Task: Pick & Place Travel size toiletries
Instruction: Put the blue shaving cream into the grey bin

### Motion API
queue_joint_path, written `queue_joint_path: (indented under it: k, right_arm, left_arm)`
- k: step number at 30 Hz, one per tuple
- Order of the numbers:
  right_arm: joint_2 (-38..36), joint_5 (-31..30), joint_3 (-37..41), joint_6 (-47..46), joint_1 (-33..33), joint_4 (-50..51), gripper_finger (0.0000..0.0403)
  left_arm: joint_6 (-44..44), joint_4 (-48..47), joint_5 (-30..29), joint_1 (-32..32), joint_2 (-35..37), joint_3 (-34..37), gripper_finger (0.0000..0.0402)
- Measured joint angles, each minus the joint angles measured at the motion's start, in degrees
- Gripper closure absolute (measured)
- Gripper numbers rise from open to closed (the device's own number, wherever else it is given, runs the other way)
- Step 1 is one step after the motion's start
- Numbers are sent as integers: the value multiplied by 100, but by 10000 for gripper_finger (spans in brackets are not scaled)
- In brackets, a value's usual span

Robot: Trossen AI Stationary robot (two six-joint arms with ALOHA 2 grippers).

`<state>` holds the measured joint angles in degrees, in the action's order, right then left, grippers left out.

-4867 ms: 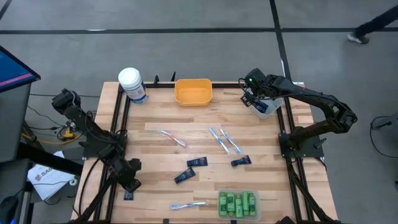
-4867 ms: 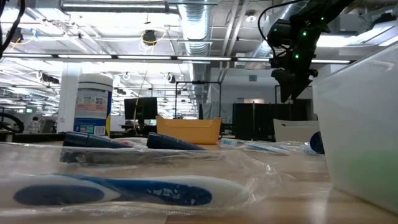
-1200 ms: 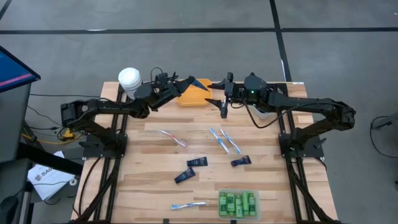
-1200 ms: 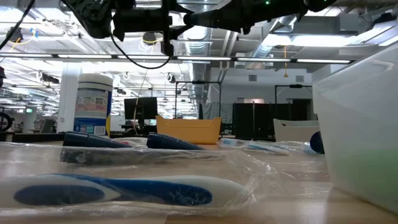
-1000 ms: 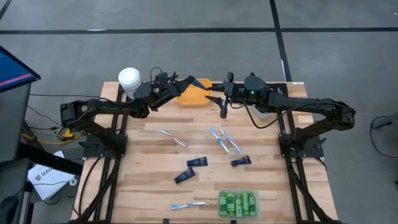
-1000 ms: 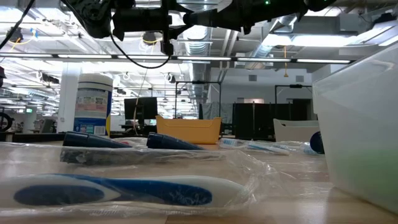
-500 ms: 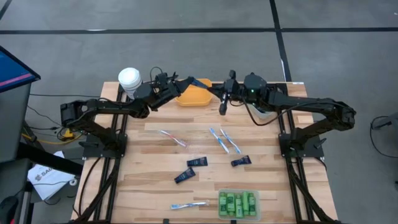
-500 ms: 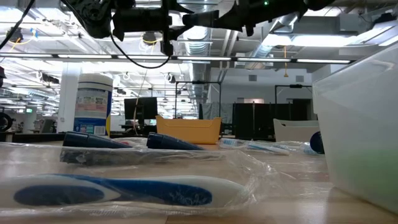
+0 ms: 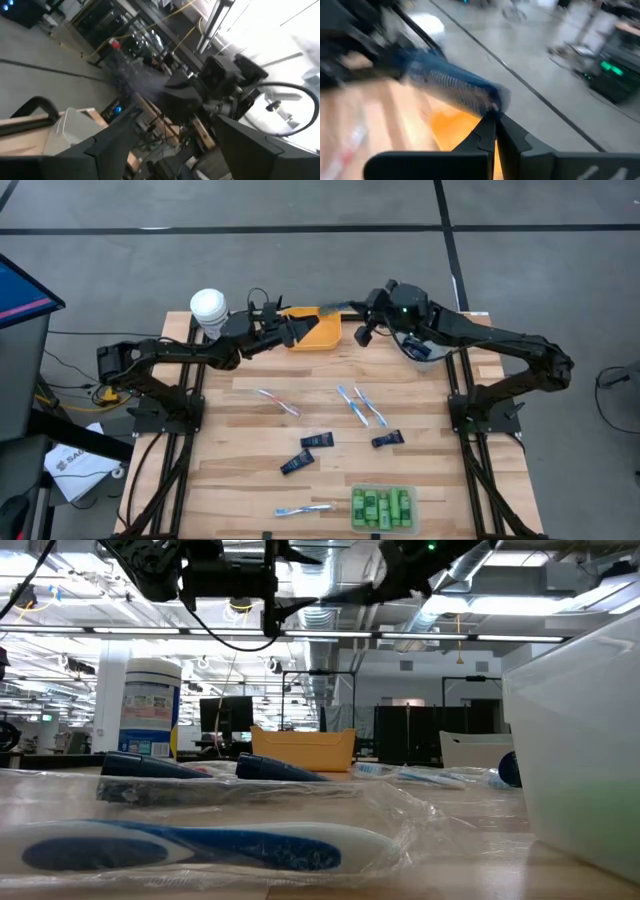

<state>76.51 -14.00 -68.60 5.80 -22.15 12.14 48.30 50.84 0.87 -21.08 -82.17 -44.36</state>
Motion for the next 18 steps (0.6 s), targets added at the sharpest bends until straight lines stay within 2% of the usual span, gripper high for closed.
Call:
queue_joint_path:
  k: [8, 14, 18]
  right_arm:
    - [-231, -1409, -120, -503, -363, 2560, 403]
    - [-221, -1621, -14, -1555, -838, 4686, 403]
    - [-221, -1610, 454, -2268, -1091, 5251, 403]
  left_arm:
    - [-6, -318, 385, -195, 4, 103, 136]
    - [-5, -595, 576, -314, 7, 105, 142]
    - [-7, -642, 753, -376, 7, 105, 143]
